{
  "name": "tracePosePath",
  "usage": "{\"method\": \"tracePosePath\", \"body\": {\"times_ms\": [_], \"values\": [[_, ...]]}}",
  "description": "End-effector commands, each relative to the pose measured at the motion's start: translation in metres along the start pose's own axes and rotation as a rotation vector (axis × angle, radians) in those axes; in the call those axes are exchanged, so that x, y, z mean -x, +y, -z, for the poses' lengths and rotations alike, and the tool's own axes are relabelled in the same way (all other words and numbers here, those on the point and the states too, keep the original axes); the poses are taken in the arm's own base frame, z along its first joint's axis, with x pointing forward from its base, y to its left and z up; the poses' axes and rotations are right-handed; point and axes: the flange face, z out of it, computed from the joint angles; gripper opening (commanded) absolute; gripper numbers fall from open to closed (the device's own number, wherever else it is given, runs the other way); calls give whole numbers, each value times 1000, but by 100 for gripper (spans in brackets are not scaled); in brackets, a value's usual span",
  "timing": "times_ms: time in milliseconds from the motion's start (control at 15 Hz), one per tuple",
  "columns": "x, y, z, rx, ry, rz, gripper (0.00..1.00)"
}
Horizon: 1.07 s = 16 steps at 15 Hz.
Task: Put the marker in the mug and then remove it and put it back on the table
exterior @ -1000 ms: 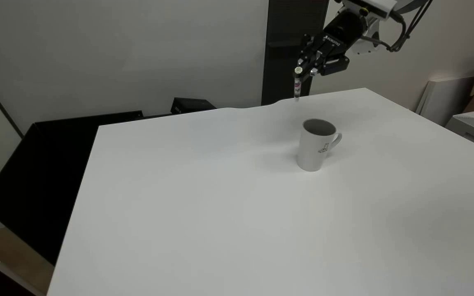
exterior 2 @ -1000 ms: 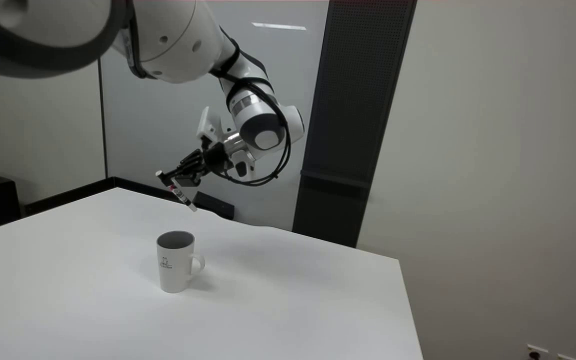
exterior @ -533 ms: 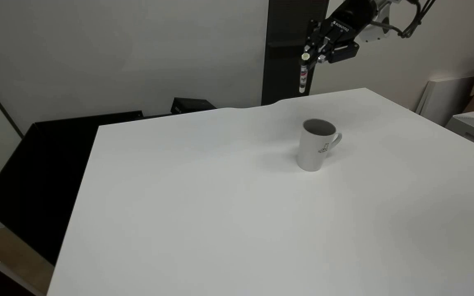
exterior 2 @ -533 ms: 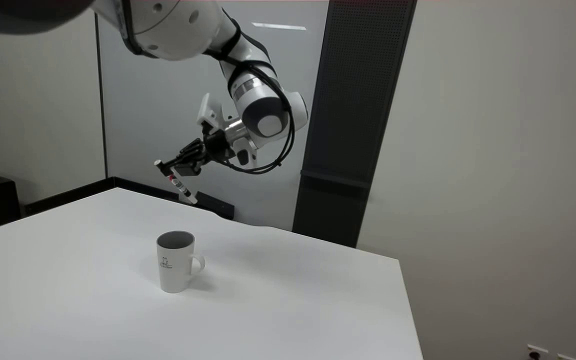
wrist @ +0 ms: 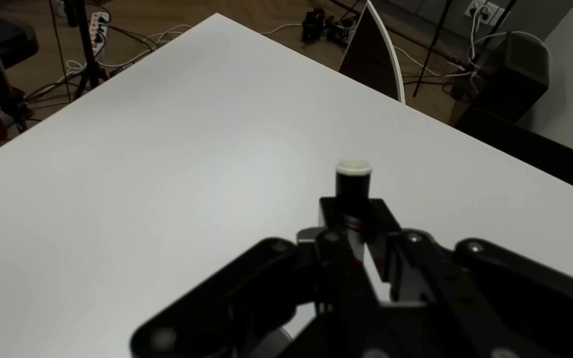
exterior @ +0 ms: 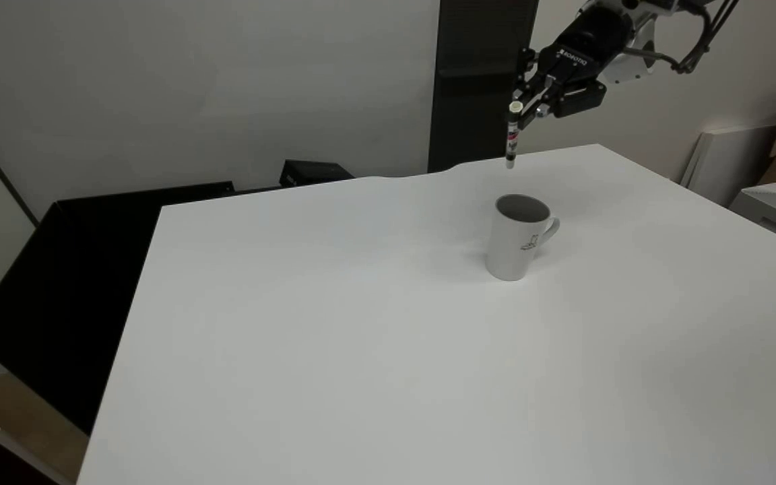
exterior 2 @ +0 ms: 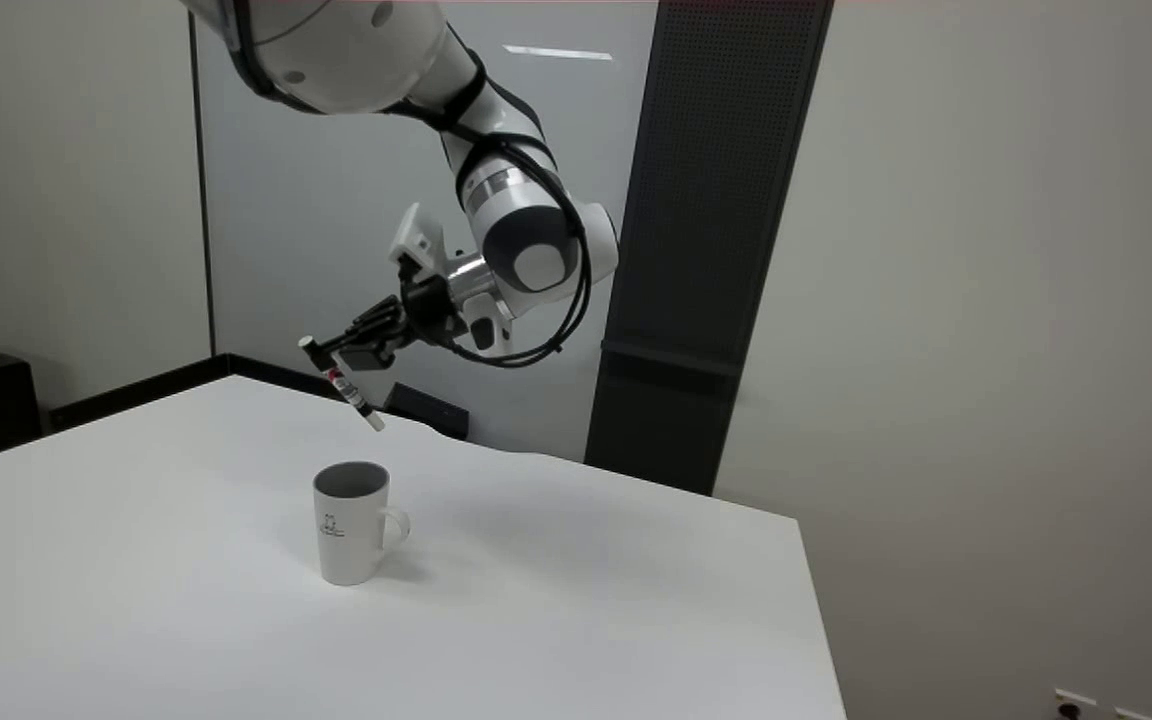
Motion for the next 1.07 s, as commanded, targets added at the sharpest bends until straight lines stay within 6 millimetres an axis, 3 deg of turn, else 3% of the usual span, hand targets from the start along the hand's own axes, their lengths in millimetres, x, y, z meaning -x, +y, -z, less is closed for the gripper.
{"method": "tracePosePath", "body": {"times_ms": [0, 1000], "values": [[2, 15, -7, -4, -28, -51, 7], [-41, 54, -51, 30, -78, -163, 7]]}}
